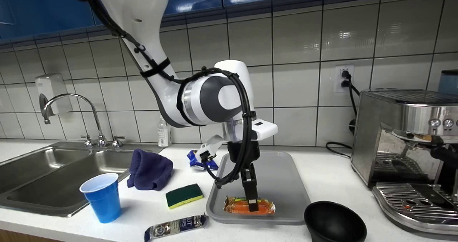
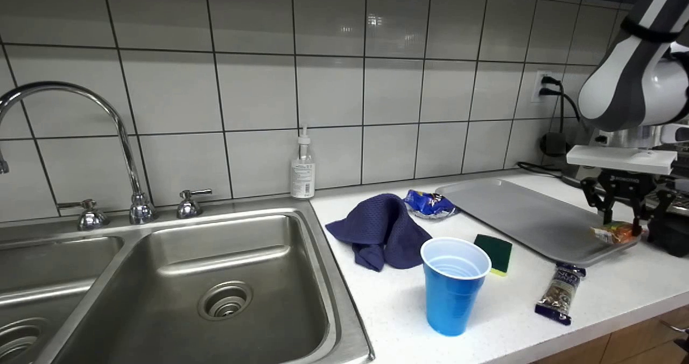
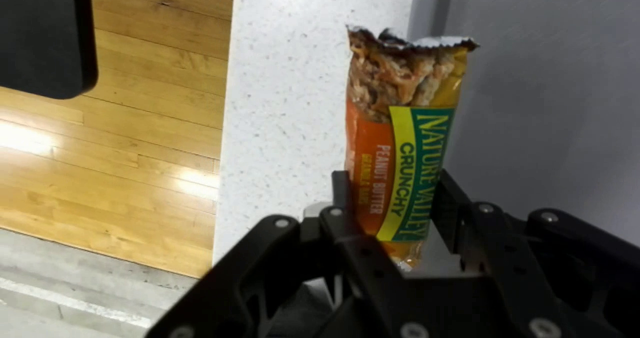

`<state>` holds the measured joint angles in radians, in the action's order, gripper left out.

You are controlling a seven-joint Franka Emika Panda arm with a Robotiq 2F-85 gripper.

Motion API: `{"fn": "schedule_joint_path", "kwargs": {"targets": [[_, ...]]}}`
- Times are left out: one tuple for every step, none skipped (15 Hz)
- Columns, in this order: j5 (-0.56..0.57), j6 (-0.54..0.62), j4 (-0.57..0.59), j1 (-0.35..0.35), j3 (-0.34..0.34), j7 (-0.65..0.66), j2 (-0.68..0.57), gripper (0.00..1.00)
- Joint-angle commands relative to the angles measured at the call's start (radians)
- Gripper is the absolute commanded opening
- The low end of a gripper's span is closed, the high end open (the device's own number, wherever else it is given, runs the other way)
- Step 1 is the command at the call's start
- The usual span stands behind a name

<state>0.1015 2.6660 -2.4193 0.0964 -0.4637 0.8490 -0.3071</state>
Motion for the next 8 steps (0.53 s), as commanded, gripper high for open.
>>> {"fn": "schedule_joint_path", "kwargs": {"targets": [[0.048, 0.030, -0.069, -0.017, -0.033, 0.078, 0.050, 0.17], [0.047, 0.033, -0.077, -0.015, -0.037, 0.087, 0.051, 0.17], [0.047, 0.034, -0.083, -0.015, -0.040, 0.096, 0.052, 0.17], [0.047, 0.041, -0.087, -0.015, -0.044, 0.110, 0.048, 0.17], [0.048, 0.041, -0.088, -0.016, -0.047, 0.120, 0.042, 0.17], [0.046, 0.051, -0.091, -0.016, -0.050, 0.134, 0.037, 0.17], [0.041, 0.059, -0.094, -0.015, -0.051, 0.145, 0.033, 0.17], [0.041, 0.065, -0.096, -0.016, -0.052, 0.155, 0.030, 0.17]]}}
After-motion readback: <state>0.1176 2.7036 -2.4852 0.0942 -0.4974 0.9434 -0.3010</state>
